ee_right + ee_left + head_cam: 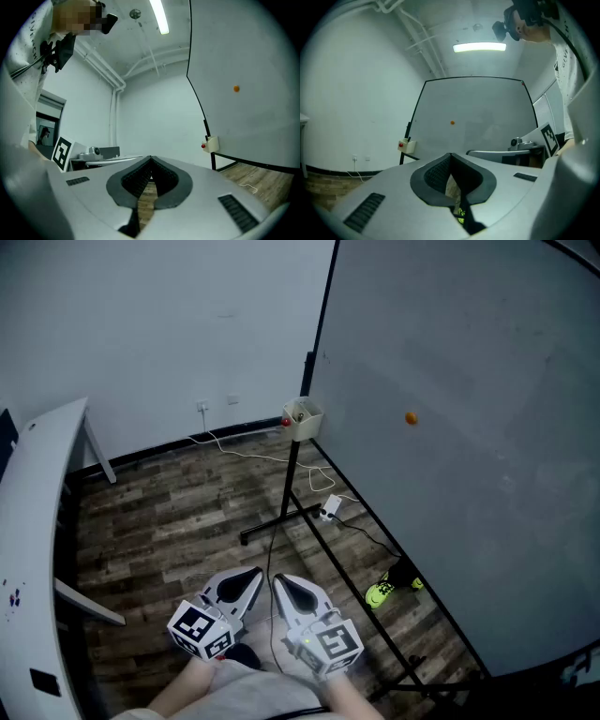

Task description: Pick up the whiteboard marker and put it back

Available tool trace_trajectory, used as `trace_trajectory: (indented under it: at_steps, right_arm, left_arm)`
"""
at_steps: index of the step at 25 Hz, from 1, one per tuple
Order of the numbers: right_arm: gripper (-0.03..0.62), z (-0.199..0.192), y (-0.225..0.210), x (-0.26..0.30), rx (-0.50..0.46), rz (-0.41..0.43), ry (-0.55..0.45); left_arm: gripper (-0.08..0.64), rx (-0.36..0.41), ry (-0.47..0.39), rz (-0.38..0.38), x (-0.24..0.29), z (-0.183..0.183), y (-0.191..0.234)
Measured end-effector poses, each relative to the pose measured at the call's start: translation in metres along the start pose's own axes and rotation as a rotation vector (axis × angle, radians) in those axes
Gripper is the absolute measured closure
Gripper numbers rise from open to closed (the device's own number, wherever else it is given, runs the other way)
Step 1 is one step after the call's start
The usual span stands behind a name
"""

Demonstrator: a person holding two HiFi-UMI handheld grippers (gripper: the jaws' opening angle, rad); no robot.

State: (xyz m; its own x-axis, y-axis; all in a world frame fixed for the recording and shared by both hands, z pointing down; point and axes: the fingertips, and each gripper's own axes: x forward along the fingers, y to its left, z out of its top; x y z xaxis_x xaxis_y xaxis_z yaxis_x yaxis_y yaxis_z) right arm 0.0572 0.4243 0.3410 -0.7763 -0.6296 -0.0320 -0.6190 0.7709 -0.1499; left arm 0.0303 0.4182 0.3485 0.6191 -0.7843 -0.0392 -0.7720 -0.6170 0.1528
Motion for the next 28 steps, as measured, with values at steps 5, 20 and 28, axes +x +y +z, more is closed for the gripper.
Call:
trace_trajectory:
  at_steps: [5,20,28]
  right_arm:
    - [0.574,0.0,-0.007,0.003,0.001,-0.01,0.006]
    - [0.574,-0.012,-0.081,0.07,0.052,-0.073,0.043]
    - [0.572,-0.007,-0.158,0.16,0.033,-0.117,0.023]
  left_arm:
    - [0.545,0.004,-0.004,0.01,0.006,0.006,0.006]
    - [0.545,-0.03,0.011,-0.027,0.083,-0.002,0.078]
    - [0.545,-0.044,0.036,-0.078,0.162,0.002,0.171]
